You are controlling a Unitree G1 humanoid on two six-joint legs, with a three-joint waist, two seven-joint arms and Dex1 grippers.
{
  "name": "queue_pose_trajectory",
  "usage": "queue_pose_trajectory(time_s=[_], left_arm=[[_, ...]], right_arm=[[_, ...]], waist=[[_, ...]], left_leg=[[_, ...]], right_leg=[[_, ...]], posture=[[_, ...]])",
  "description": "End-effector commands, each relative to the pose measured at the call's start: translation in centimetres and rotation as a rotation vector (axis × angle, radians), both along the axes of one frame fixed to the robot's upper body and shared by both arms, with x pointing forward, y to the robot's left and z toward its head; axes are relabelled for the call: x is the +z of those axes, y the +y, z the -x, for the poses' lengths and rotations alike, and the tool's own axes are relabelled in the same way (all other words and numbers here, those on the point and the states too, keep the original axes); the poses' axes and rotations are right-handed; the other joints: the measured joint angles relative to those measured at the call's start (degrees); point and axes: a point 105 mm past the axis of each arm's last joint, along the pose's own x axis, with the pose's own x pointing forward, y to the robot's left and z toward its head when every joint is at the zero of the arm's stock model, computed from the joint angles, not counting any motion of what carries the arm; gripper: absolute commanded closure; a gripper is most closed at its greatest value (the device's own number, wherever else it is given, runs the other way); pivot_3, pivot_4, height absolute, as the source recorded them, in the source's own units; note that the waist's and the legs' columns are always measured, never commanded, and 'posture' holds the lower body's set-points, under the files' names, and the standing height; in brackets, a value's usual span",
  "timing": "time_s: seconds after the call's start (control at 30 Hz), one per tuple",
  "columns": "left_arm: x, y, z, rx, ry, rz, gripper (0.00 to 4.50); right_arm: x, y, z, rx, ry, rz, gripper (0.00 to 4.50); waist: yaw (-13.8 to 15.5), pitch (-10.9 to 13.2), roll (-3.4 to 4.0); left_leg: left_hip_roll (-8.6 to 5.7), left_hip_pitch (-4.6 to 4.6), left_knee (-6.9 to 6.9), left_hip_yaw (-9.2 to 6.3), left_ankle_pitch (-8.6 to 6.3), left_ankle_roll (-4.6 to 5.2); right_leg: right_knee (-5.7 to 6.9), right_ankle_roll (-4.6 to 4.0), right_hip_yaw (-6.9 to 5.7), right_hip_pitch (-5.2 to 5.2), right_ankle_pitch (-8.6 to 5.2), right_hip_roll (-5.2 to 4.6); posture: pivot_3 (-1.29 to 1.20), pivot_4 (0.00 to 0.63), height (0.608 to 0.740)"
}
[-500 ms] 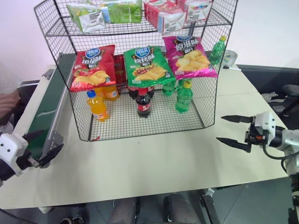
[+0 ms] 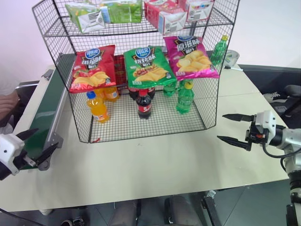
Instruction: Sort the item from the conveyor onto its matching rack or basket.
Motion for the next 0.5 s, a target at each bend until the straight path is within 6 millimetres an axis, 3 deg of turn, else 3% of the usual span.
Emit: queue_pose_trajectory(time_s=[0.03,0.5], left_arm=[[1.0,-0.1,0.0,-0.003,-0.044,-0.022,0.07],[1.5,-0.4,-1.1,-0.029,-0.047,-0.053,0.07]], right_arm=[[1.2,0.4,-0.4,0.011,-0.057,0.0,0.0],[0.5,1.4,-0.1,0.018,-0.066,-0.022,0.0]], waist=[[0.01,0.0,0.0],[0.03,0.0,0.0]], left_leg=[[0.0,0.0,0.0,0.0,0.0,0.0],[0.0,0.03,0.01,0.0,0.01,-0.01]], right_leg=[[0.0,0.0,0.0,0.0,0.0,0.0],[0.0,0.01,0.0,0.04,0.01,0.0]], posture=[[0.0,0.15,0.74],[0.0,0.15,0.74]])
